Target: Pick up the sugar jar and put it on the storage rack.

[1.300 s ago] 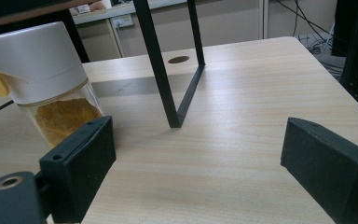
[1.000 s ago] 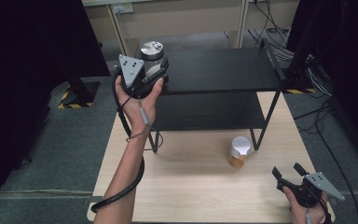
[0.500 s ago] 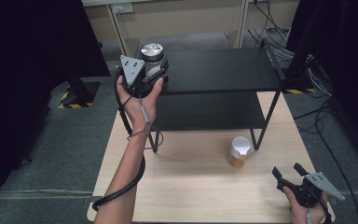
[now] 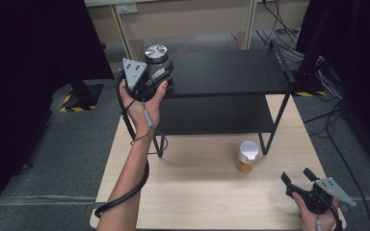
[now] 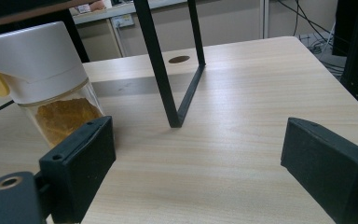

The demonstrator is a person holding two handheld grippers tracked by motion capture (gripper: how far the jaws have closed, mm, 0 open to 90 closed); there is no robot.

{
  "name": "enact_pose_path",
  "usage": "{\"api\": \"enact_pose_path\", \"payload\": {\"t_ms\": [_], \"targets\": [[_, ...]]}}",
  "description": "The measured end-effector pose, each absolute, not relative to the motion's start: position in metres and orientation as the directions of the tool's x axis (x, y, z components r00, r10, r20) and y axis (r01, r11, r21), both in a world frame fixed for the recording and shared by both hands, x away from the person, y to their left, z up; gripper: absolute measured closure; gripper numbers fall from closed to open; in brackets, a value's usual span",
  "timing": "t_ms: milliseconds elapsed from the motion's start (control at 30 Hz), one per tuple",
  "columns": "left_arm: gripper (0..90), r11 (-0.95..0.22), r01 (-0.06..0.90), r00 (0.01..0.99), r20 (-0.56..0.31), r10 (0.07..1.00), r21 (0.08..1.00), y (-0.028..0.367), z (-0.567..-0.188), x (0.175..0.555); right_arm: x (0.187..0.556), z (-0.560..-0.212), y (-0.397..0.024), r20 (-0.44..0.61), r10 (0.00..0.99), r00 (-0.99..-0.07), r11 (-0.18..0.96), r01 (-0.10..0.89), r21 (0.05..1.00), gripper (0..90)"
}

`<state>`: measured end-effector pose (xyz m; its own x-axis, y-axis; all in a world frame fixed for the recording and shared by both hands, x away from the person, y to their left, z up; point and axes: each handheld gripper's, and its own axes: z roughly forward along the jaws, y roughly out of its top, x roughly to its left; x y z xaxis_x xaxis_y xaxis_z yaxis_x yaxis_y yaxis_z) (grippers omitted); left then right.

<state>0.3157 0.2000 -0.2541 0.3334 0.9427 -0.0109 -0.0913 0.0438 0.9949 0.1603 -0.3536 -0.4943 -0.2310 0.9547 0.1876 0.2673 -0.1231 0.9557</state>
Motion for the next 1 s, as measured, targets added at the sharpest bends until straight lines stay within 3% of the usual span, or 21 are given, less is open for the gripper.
{"api": "enact_pose_path", "payload": {"t_ms": [1000], "targets": [[30.5,0.055,-0.073,0.343,-0.026,0.939,0.996,0.2032,-0.2509,0.3165,0.1599,-0.4949,-0.3543,0.193,0.954,-0.231,-0.129,0.265,0.955,9.8]]}}
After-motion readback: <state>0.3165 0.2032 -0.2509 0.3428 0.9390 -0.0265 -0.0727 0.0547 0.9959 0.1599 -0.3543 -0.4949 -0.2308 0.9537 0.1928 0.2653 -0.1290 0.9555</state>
